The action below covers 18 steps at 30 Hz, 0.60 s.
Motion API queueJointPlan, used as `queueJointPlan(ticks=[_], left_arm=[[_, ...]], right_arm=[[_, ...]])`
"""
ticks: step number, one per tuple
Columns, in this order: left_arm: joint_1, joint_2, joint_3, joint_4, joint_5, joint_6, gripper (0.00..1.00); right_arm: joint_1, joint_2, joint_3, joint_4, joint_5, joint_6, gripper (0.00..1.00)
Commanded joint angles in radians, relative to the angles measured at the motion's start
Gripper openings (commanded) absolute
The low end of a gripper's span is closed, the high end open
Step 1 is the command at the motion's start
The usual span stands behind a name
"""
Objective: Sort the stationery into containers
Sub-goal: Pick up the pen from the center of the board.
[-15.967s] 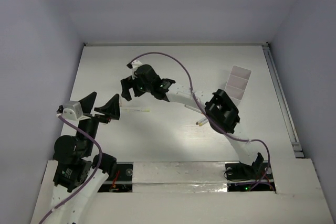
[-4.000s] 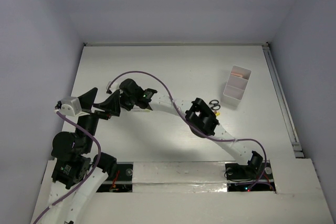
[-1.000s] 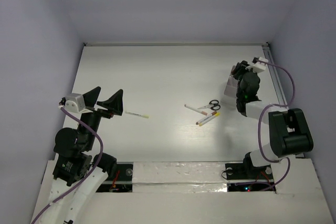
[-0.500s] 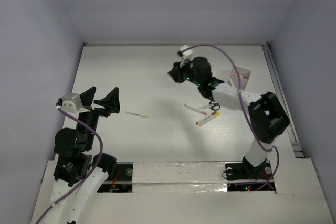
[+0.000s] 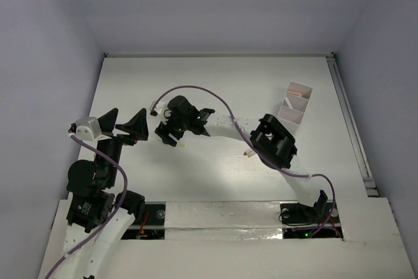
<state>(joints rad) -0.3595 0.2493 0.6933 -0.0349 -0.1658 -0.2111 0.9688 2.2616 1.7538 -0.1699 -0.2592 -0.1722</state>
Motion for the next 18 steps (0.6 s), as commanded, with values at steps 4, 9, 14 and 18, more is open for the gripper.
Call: queueJointPlan(ticks=[4, 9, 14, 18], left_arm=[[0.004, -0.015, -0.002, 0.038, 0.008, -0.004, 0.99], [0.004, -0.021, -0.003, 0.038, 0.011, -0.001, 0.99], [0.004, -0.027, -0.002, 0.038, 0.011, -0.002, 0.99], [0.004, -0.028, -0.002, 0.038, 0.011, -0.001, 0.99]], right_arm=[[0.05, 0.131, 0.255, -0.2, 0.067, -0.067, 0.71], [0.08, 0.225, 0.354, -0.264, 0.095, -0.092, 0.64], [0.099, 0.266, 0.412, -0.295, 0.118, -0.11, 0.52], [0.099, 0.297, 0.446, -0.328, 0.127, -0.113, 0.36]])
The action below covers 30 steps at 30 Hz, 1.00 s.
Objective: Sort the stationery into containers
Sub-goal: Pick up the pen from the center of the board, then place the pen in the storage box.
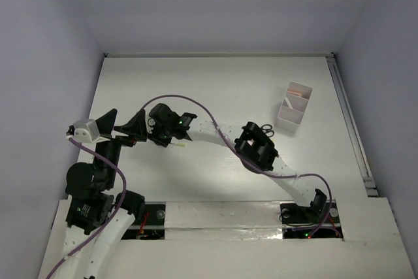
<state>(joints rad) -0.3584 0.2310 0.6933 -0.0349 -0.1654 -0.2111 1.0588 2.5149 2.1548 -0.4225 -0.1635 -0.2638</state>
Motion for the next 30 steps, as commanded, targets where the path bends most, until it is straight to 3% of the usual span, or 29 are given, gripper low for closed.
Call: queueJointPlan(ticks=[1, 7, 11, 13, 14, 15, 17, 18, 21, 30], left_arm=[[0.003, -0.012, -0.003, 0.038, 0.012, -0.001, 0.99], [0.003, -0.012, -0.003, 0.038, 0.013, -0.001, 0.99], [0.003, -0.013, -0.003, 0.038, 0.013, -0.001, 0.99], [0.003, -0.012, -0.003, 0.036, 0.014, -0.001, 0.99], [0.003, -0.012, -0.003, 0.036, 0.014, -0.001, 0.99], [0.003, -0.013, -0.005, 0.038, 0.012, -0.002, 0.99], [0.003, -0.013, -0.006, 0.038, 0.013, -0.002, 0.99], [0.003, -0.013, -0.006, 0.038, 0.014, -0.001, 0.99], [-0.007, -0.015, -0.006, 0.036, 0.017, -0.001, 0.99], [-0.016, -0.021, -0.008, 0.038, 0.023, -0.001, 0.99]], right_arm=[[0.009, 0.054, 0.05, -0.082, 0.041, -0.028, 0.29], [0.009, 0.039, 0.01, -0.072, 0.061, -0.04, 0.01], [0.0, -0.04, -0.097, 0.023, 0.097, -0.023, 0.0], [-0.029, -0.143, -0.18, 0.158, 0.145, 0.018, 0.0], [-0.043, -0.193, -0.316, 0.236, 0.172, 0.037, 0.0], [-0.058, -0.311, -0.401, 0.431, 0.218, 0.058, 0.0], [-0.118, -0.445, -0.591, 0.659, 0.352, 0.135, 0.0], [-0.143, -0.569, -0.754, 0.827, 0.389, 0.158, 0.0], [-0.246, -0.715, -0.982, 1.023, 0.448, 0.236, 0.0], [-0.537, -1.067, -1.372, 1.421, 0.653, 0.259, 0.0]])
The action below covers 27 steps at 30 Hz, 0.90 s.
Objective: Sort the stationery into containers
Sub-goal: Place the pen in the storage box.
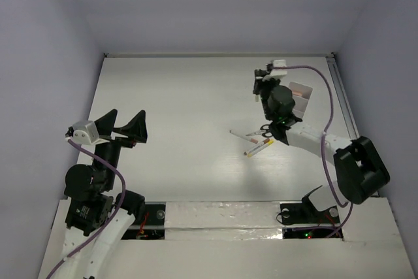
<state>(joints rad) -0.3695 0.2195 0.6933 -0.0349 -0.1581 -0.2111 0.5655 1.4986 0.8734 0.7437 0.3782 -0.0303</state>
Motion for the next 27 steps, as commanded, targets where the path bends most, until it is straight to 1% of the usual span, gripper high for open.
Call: queueJointPlan(ticks=[1, 4, 5, 10, 12, 14, 18, 27], left_arm=[[-0.005, -0.008, -0.006, 0.036, 0.015, -0.002, 0.99], [-0.014, -0.006, -0.006, 0.038, 0.017, -0.002, 0.99], [-0.014, -0.006, -0.008, 0.038, 0.019, -0.002, 0.99], [-0.014, -0.002, -0.008, 0.038, 0.02, -0.002, 0.99], [-0.014, 0.001, -0.008, 0.036, 0.022, -0.002, 0.99], [-0.014, 0.006, -0.008, 0.036, 0.023, -0.001, 0.99], [-0.014, 0.011, -0.006, 0.038, 0.022, -0.002, 0.99], [-0.023, 0.021, -0.008, 0.04, 0.029, -0.001, 0.99]], right_arm=[[-0.103, -0.064, -0.114, 0.275, 0.141, 0.029, 0.0], [-0.192, -0.095, -0.18, 0.319, 0.169, 0.088, 0.0], [-0.241, -0.101, -0.194, 0.322, 0.169, 0.114, 0.0], [-0.346, -0.078, -0.261, 0.379, 0.191, 0.164, 0.0], [-0.392, -0.064, -0.266, 0.376, 0.173, 0.182, 0.0], [-0.401, -0.043, -0.263, 0.376, 0.162, 0.185, 0.0], [-0.412, 0.006, -0.272, 0.433, 0.188, 0.161, 0.0], [-0.412, 0.084, -0.307, 0.502, 0.251, 0.161, 0.0]])
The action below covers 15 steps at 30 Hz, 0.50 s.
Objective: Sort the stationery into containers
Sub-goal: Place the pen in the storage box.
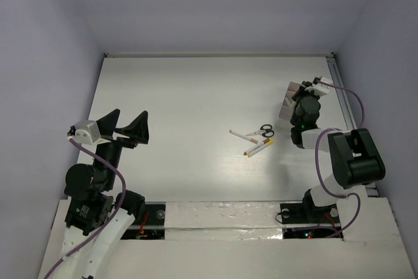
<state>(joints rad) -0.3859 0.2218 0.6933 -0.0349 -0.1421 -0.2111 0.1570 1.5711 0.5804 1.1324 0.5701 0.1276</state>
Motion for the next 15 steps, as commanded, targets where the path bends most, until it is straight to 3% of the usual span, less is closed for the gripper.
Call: queueJointPlan(ticks=[1, 3, 4, 5, 8, 14, 15], left_arm=[[-0.007, 0.019, -0.008, 0.04, 0.013, -0.001, 0.99], [-0.007, 0.017, -0.008, 0.04, 0.013, -0.002, 0.99], [-0.007, 0.017, -0.008, 0.04, 0.013, -0.002, 0.99], [-0.007, 0.017, -0.006, 0.04, 0.013, -0.002, 0.99], [-0.007, 0.014, -0.006, 0.04, 0.015, -0.004, 0.99], [-0.007, 0.013, -0.008, 0.04, 0.013, -0.004, 0.99], [-0.007, 0.014, -0.008, 0.04, 0.013, -0.004, 0.99]], right_arm=[[-0.004, 0.012, -0.016, 0.113, 0.062, 0.004, 0.0], [-0.004, 0.004, -0.025, 0.104, 0.059, 0.015, 0.09], [-0.004, -0.008, -0.027, 0.095, 0.039, 0.02, 0.19], [-0.004, -0.016, -0.027, 0.081, 0.025, 0.033, 0.42], [-0.004, -0.057, -0.025, 0.018, -0.028, 0.062, 0.64], [0.022, -0.155, 0.077, -0.261, -0.209, 0.07, 0.68], [0.022, -0.177, 0.102, -0.372, -0.234, 0.069, 0.67]])
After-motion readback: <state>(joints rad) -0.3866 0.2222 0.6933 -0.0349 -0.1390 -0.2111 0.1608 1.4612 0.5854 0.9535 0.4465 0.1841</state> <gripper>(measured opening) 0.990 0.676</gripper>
